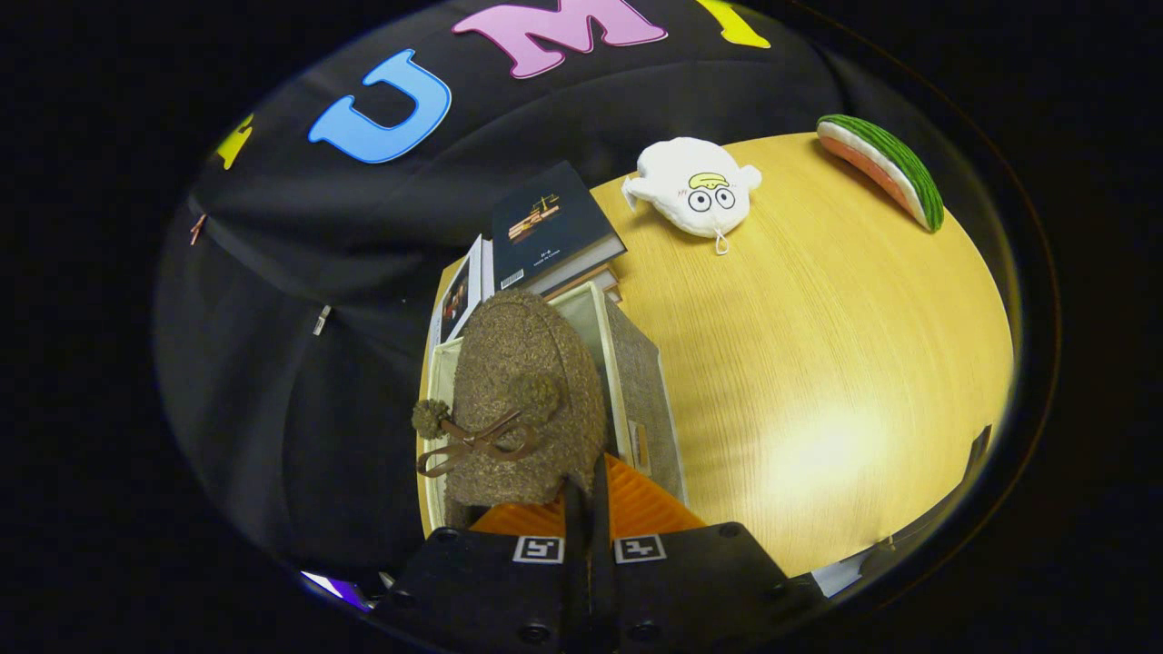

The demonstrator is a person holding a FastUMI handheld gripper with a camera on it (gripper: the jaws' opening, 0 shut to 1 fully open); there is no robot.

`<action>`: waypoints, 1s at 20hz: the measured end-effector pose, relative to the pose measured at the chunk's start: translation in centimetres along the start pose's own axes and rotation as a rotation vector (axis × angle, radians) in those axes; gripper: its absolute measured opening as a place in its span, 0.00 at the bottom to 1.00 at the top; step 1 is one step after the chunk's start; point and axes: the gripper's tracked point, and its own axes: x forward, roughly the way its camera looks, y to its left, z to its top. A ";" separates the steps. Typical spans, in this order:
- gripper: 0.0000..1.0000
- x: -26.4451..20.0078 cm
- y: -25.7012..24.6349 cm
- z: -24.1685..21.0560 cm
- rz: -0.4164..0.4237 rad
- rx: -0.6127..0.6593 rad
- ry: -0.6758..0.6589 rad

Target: Open the storage box then place both shoes into the box .Put the left shoe in first, then the right shoe, with the right side of both shoes facing outward in a uniform manner.

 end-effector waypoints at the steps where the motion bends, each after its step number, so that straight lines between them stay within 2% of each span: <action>1: 0.06 0.2 0.1 0.0 -0.004 -0.002 -0.002; 2: 0.06 0.3 0.2 0.1 -0.007 0.001 -0.004; 3: 0.11 0.6 0.2 -0.1 -0.014 -0.003 0.002; 5: 0.11 0.5 1.1 -0.5 0.018 -0.013 0.018; 6: 0.16 0.7 2.3 -0.9 0.055 -0.002 0.018; 8: 0.72 -0.1 5.0 0.2 0.144 0.026 -0.021; 9: 1.00 -1.8 5.2 0.8 0.145 0.017 -0.051; 15: 0.99 -7.5 4.9 5.2 0.134 -0.230 -0.249; 20: 0.98 -12.5 1.7 8.9 0.123 -0.317 -0.395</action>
